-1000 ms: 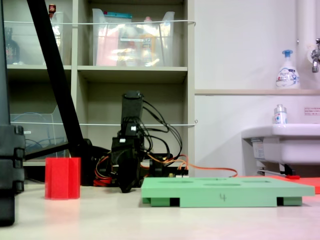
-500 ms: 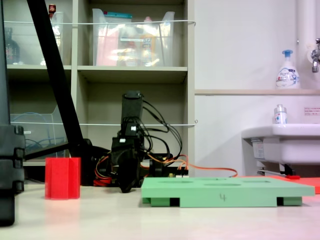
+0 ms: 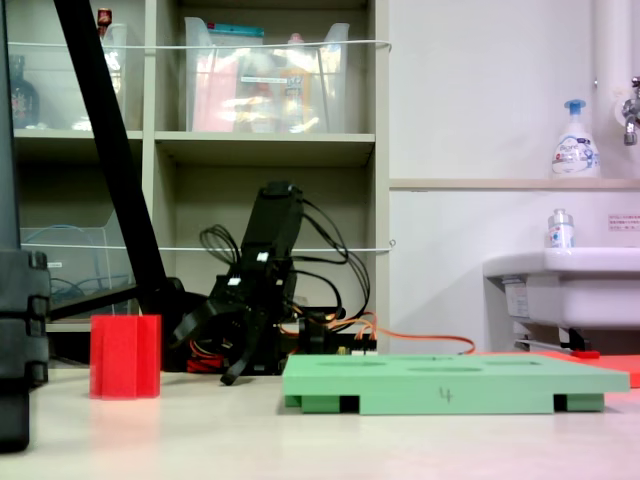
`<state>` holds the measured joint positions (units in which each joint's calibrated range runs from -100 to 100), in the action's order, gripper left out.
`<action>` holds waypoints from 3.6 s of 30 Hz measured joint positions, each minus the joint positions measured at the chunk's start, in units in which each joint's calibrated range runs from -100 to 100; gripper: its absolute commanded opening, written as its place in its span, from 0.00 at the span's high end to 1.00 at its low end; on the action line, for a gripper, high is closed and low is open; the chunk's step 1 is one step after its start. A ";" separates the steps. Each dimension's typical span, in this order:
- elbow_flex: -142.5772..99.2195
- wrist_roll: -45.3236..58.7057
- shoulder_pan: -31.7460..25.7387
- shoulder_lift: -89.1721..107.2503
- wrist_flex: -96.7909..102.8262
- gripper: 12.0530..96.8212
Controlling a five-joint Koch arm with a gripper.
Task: Put the cross columnar block into the corresponding hole
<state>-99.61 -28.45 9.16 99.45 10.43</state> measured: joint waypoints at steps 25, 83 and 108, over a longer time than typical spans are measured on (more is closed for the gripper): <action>99.46 -10.65 3.81 -41.04 -97.80 0.48; 120.53 -9.08 1.76 -97.13 -103.38 0.30; 119.65 -7.57 1.47 -101.37 -99.56 0.65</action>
<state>20.04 -36.02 10.62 -1.92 -89.13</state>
